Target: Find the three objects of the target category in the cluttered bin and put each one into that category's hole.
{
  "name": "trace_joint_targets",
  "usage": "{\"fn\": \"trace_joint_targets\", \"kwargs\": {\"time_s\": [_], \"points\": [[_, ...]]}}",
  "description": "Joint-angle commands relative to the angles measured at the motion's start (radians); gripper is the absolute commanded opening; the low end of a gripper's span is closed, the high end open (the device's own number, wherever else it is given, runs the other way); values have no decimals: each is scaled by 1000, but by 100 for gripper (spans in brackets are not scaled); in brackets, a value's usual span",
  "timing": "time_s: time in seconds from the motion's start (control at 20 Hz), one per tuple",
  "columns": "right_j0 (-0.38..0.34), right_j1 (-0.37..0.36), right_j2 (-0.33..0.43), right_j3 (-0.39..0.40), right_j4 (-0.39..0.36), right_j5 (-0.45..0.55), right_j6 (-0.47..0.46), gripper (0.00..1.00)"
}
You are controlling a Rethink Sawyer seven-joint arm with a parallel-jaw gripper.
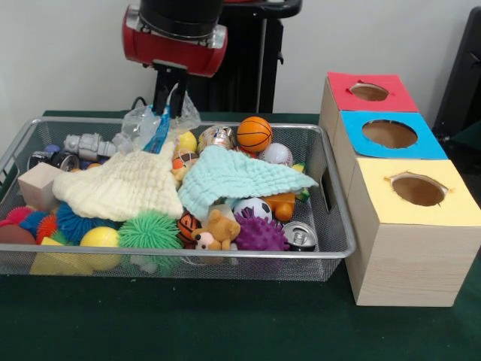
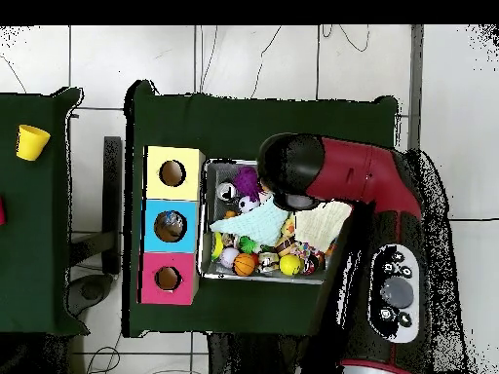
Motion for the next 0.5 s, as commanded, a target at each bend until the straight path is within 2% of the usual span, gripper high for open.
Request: {"fn": "trace_joint_targets", "kwargs": {"time_s": [0.05, 0.5], "points": [[33, -3, -6, -12, 41, 123, 247, 0], [107, 2, -47, -59, 91, 188, 329, 0]]}}
